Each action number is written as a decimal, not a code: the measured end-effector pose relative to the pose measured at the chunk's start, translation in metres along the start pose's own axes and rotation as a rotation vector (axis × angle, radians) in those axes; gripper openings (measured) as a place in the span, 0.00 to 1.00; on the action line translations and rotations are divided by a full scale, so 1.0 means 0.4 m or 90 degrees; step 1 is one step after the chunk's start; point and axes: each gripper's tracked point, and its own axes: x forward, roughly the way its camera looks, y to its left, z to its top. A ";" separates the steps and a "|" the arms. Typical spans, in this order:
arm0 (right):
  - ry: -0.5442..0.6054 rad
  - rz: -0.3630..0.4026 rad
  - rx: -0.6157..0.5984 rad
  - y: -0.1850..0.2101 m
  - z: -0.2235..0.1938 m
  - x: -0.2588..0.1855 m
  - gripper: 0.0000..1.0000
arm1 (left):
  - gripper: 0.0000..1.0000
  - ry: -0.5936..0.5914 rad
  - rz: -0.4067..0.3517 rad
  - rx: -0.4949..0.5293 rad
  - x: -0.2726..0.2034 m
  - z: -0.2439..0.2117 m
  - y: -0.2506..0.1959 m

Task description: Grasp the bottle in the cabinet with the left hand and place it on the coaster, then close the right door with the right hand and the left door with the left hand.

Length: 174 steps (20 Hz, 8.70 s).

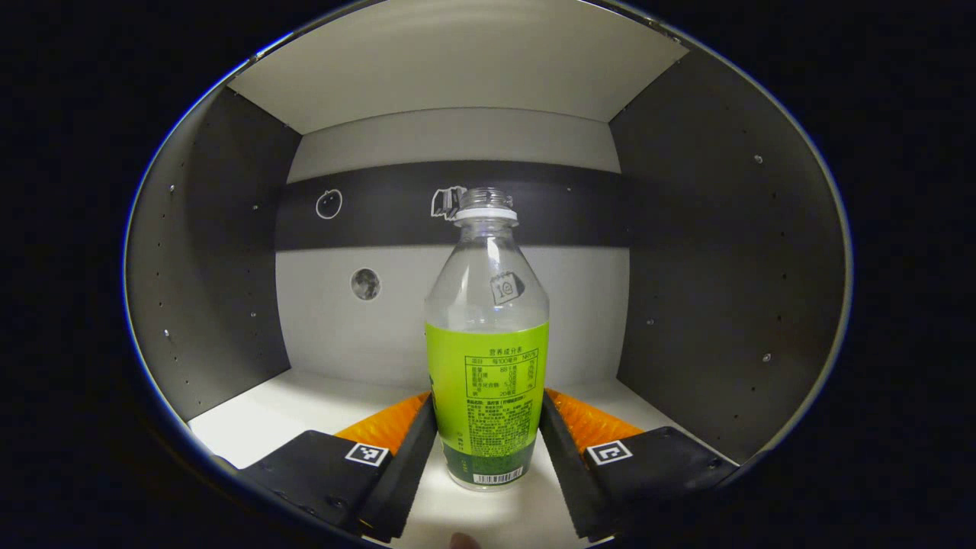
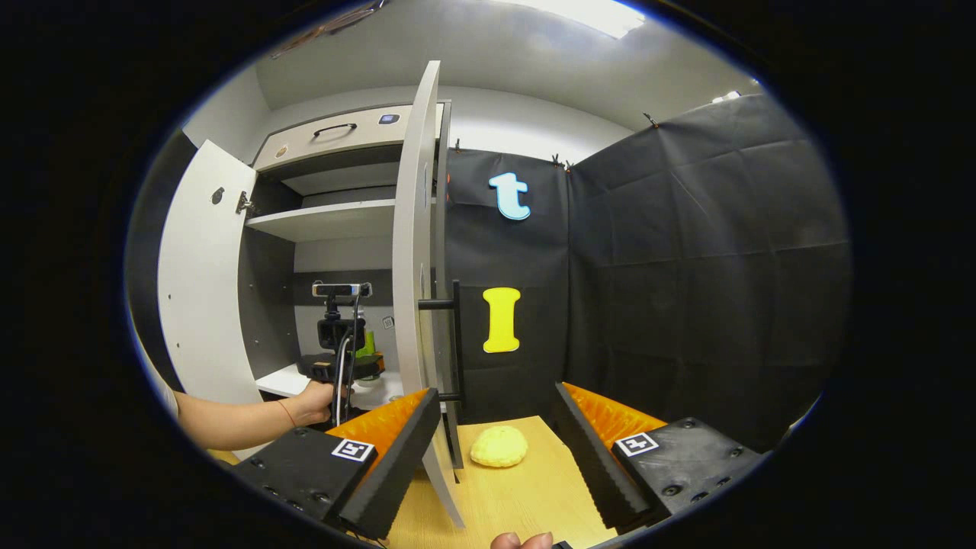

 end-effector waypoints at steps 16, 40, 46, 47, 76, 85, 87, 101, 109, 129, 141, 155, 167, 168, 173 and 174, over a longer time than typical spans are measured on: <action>-0.037 0.027 0.016 0.072 0.046 -0.078 0.98 | 0.78 -0.058 -0.100 -0.005 -0.632 0.000 0.072; -0.068 0.058 -0.030 0.062 0.075 -0.034 0.97 | 0.79 0.073 -0.180 -0.017 -1.051 -0.749 -0.027; -0.039 0.056 -0.046 0.040 0.039 -0.021 0.97 | 0.80 0.070 -0.189 -0.004 -1.033 -0.828 -0.037; -0.034 0.057 -0.051 0.041 0.030 -0.020 0.94 | 0.79 0.075 -0.185 -0.009 -1.031 -0.840 -0.032; 0.031 -0.018 0.006 -0.071 -0.027 0.108 0.97 | 0.95 0.210 -0.208 0.001 -1.229 -0.766 0.065; 0.035 0.010 0.018 -0.048 -0.017 0.145 0.97 | 0.95 0.103 -0.080 -0.054 -1.185 -0.407 0.246; 0.041 0.015 0.025 -0.043 -0.019 0.143 0.97 | 0.95 0.095 -0.058 -0.051 -1.178 -0.369 0.298; 0.061 0.121 0.048 0.239 -0.046 0.116 0.97 | 0.95 0.069 0.011 -0.024 -1.213 -0.261 0.516; 0.067 0.177 0.052 0.418 -0.067 0.170 0.98 | 0.95 0.052 0.043 -0.012 -1.216 -0.220 0.576; 0.076 0.174 0.044 0.568 -0.096 0.242 0.98 | 0.95 0.003 0.219 -0.012 -1.094 0.027 0.976; 0.025 0.150 0.039 0.492 -0.036 0.144 0.96 | 0.93 -0.017 0.182 -0.011 -0.976 0.060 0.966; 0.032 0.141 0.037 0.403 -0.030 0.116 0.98 | 0.94 -0.003 0.105 -0.012 -0.957 0.060 0.749; 0.027 0.145 0.012 0.367 -0.030 0.093 0.98 | 0.92 -0.005 0.005 0.011 -0.869 0.076 0.545; 0.026 0.142 0.009 0.362 -0.029 0.091 0.98 | 0.93 -0.006 -0.003 0.010 -0.857 0.072 0.525; 0.026 0.123 0.006 0.330 -0.030 0.084 0.98 | 0.94 0.010 -0.030 -0.007 -0.791 0.053 0.450; 0.025 0.120 0.008 0.325 -0.030 0.084 0.98 | 0.94 0.010 -0.034 -0.012 -0.778 0.053 0.442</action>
